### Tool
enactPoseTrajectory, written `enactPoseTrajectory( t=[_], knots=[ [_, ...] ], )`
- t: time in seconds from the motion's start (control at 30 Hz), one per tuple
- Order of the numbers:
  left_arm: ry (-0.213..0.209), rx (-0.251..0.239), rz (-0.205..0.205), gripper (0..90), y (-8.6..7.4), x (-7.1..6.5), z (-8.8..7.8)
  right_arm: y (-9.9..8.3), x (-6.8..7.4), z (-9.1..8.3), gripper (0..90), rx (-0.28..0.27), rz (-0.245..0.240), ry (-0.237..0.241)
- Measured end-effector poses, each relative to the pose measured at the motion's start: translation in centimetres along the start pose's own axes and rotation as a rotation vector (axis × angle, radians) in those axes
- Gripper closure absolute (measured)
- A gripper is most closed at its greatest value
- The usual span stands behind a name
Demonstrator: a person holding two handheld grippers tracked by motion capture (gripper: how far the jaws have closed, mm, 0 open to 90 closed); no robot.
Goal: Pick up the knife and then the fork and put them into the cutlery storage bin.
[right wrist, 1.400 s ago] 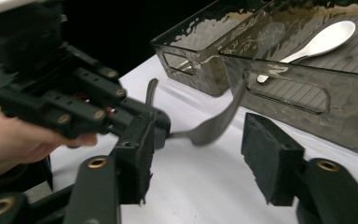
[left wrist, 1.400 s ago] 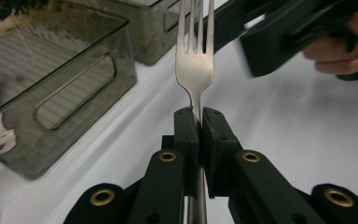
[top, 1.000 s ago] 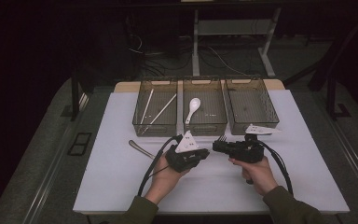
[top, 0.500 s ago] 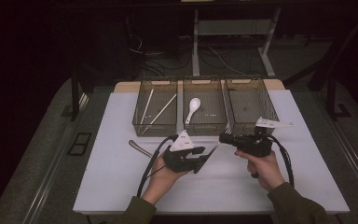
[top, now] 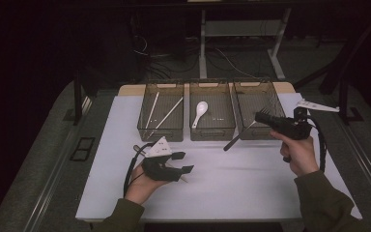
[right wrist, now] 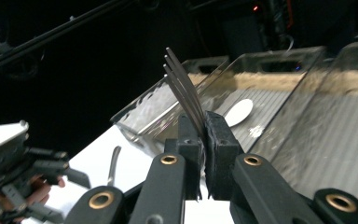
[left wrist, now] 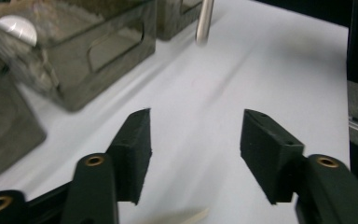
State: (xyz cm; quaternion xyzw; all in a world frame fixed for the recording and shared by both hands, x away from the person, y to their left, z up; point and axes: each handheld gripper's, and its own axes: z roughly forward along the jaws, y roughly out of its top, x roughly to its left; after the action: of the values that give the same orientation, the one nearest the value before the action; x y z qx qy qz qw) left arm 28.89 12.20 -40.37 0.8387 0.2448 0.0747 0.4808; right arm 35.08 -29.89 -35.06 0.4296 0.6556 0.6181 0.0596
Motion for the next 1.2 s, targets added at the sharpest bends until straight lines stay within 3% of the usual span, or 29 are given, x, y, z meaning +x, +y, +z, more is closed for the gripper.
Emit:
enactPoseTrajectory(
  t=[0.27,0.6,0.77,0.93,1.0,1.2],
  knots=[
    [0.031,0.024,-0.029,30.0,-2.9,1.0,-2.0,3.3,-0.9,-1.4,85.7,-0.046,-0.031,-0.071],
    [0.055,0.011,-0.055,12.0,-3.6,0.8,-2.7,6.2,-3.0,-2.5,85.7,-0.044,-0.055,-0.190],
    [0.059,0.025,-0.062,3.3,-3.7,0.8,-2.4,6.1,-4.5,-2.0,85.7,-0.016,-0.043,-0.232],
    [0.050,0.042,-0.056,0.0,-3.7,0.7,-2.0,5.4,-5.9,-0.5,85.6,0.052,-0.021,-0.262],
    [0.043,0.047,-0.054,0.0,-3.7,0.6,-1.9,4.9,-6.4,0.1,85.6,0.058,0.010,-0.253],
    [0.033,0.056,-0.058,0.0,-3.7,0.6,-1.8,3.7,-7.5,1.3,85.6,0.115,0.042,-0.247]
  ],
)
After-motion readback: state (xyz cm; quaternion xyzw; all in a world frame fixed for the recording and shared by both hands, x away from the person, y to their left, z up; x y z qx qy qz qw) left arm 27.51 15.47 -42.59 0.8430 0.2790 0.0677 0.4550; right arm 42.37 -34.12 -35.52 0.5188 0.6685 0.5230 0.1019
